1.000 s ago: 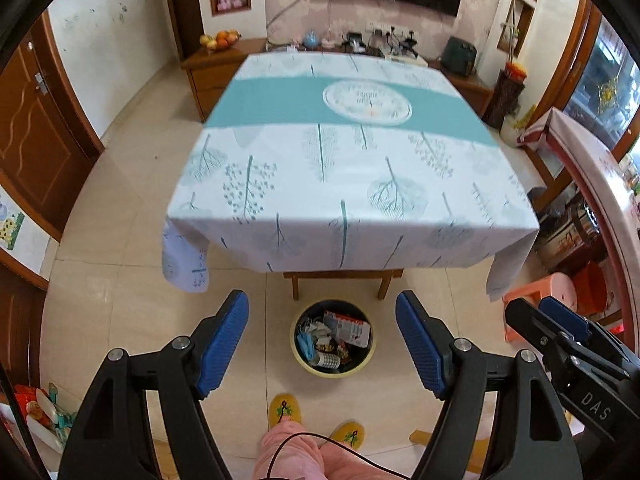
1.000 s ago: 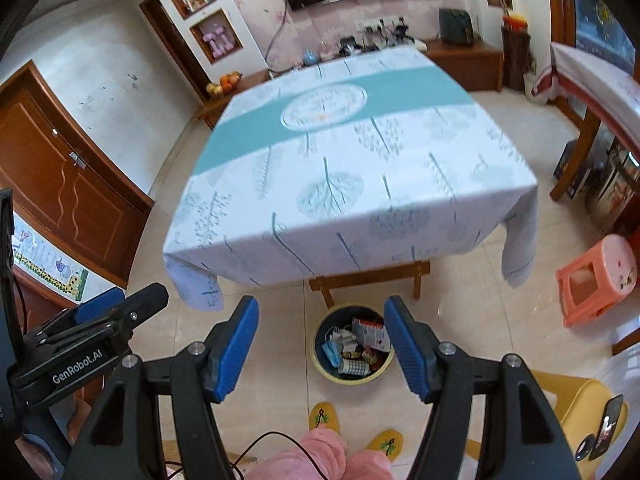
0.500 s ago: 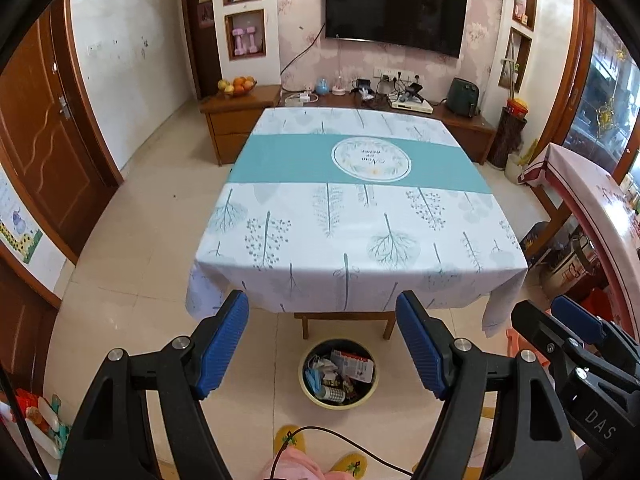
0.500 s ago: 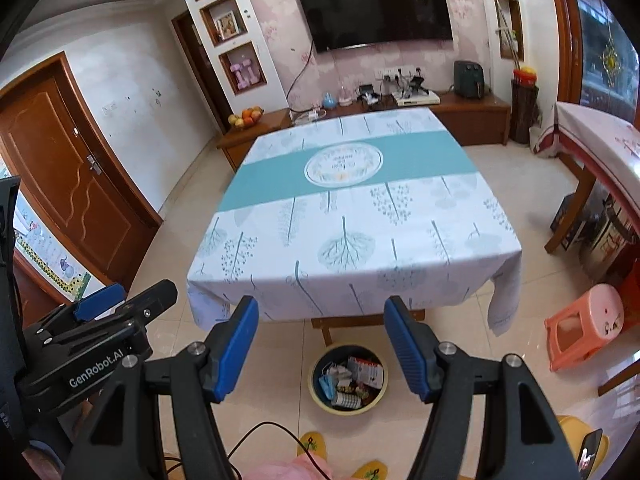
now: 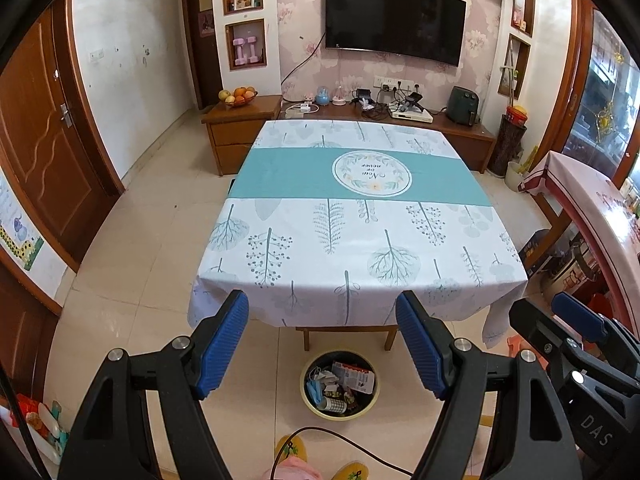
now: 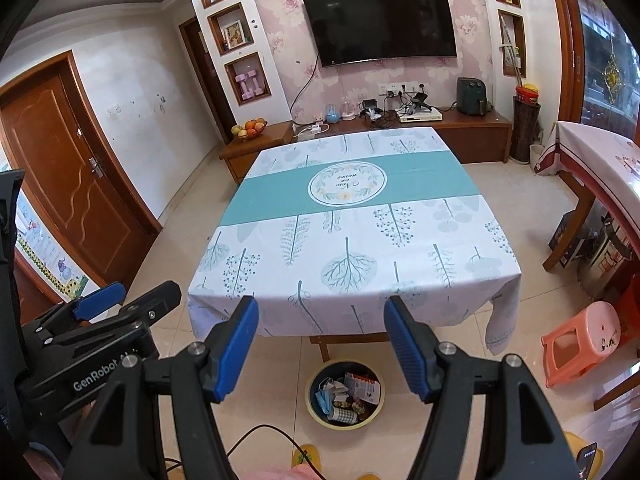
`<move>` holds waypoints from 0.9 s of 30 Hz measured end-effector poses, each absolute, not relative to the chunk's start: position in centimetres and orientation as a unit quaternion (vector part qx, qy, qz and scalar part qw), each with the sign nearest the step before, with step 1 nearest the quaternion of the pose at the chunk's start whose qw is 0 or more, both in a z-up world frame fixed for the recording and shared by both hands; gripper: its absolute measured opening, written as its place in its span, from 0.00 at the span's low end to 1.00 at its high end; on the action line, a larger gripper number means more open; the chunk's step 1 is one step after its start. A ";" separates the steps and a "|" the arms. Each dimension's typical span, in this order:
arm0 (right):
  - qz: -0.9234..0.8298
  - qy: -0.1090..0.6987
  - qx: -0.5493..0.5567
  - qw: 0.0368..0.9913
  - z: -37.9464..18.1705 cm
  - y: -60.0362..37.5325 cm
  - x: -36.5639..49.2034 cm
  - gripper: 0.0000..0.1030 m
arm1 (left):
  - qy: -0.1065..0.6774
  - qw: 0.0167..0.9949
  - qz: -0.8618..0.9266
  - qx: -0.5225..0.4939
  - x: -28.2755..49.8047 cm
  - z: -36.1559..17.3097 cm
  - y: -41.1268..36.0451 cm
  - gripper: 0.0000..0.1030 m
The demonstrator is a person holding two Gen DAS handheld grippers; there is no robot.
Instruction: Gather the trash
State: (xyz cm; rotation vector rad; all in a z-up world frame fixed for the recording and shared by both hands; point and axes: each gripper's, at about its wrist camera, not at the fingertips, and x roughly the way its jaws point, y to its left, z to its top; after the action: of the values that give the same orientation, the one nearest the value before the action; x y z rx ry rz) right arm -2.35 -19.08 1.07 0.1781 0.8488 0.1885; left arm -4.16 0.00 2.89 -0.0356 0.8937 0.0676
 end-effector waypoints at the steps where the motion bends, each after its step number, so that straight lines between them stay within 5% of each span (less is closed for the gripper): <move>1: 0.091 0.410 0.086 0.904 1.1 -19.1 -2.3 0.64 | 0.430 0.902 0.033 -0.017 -4.2 3.0 -0.1 0.72; 27: 0.094 0.404 0.076 0.907 1.4 -18.7 -1.7 0.64 | 0.427 0.903 0.031 -0.015 -3.6 3.2 -0.5 0.72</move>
State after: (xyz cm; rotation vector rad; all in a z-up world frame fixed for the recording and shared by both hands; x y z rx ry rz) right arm -1.70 -18.67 1.42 0.1573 0.8345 0.1944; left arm -3.64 -0.50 3.19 -0.0300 0.8835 0.0644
